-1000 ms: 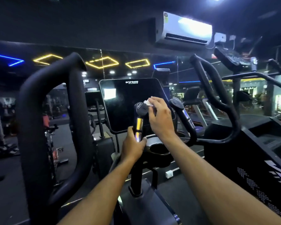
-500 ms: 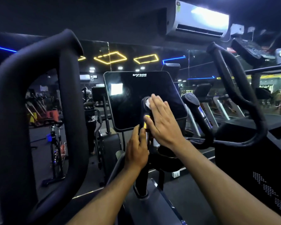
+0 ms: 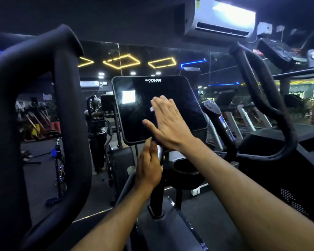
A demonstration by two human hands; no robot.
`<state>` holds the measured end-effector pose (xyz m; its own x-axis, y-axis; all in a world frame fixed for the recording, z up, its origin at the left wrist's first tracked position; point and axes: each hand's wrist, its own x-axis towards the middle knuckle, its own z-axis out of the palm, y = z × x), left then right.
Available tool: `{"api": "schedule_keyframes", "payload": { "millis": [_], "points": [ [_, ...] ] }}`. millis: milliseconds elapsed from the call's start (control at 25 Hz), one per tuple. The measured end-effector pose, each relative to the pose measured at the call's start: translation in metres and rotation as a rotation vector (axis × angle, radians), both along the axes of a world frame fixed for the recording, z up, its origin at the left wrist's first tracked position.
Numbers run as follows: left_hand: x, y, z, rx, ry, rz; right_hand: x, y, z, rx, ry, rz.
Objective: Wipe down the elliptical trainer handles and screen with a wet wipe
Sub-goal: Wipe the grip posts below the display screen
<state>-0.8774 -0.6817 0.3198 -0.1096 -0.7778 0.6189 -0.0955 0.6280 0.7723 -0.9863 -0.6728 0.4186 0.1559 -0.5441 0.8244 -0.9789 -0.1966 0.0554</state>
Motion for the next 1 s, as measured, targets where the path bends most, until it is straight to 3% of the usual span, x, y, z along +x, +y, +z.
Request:
{"api": "schedule_keyframes", "payload": {
  "millis": [120,280,360,480,600,840,1000],
  "points": [
    [-0.001,-0.002,0.0,0.009,0.044,-0.014,-0.012,-0.005,0.011,-0.119,0.254,0.068],
    [-0.003,-0.007,-0.003,-0.005,0.031,0.012,-0.013,-0.016,0.052,0.044,0.165,0.139],
    [-0.001,-0.007,-0.003,-0.039,0.016,0.026,-0.012,-0.022,0.053,-0.004,0.15,0.181],
    [0.001,-0.002,0.0,-0.042,0.008,0.057,-0.024,-0.023,0.031,-0.204,0.476,0.262],
    [0.0,-0.002,0.0,-0.021,-0.036,0.066,-0.034,-0.021,0.03,-0.206,0.731,0.251],
    [0.001,-0.004,-0.002,-0.062,0.007,0.036,-0.024,-0.023,0.042,-0.193,0.611,0.172],
    [0.003,-0.002,-0.001,-0.077,-0.029,0.059,-0.035,-0.02,0.038,-0.169,0.862,0.312]
  ]
}}
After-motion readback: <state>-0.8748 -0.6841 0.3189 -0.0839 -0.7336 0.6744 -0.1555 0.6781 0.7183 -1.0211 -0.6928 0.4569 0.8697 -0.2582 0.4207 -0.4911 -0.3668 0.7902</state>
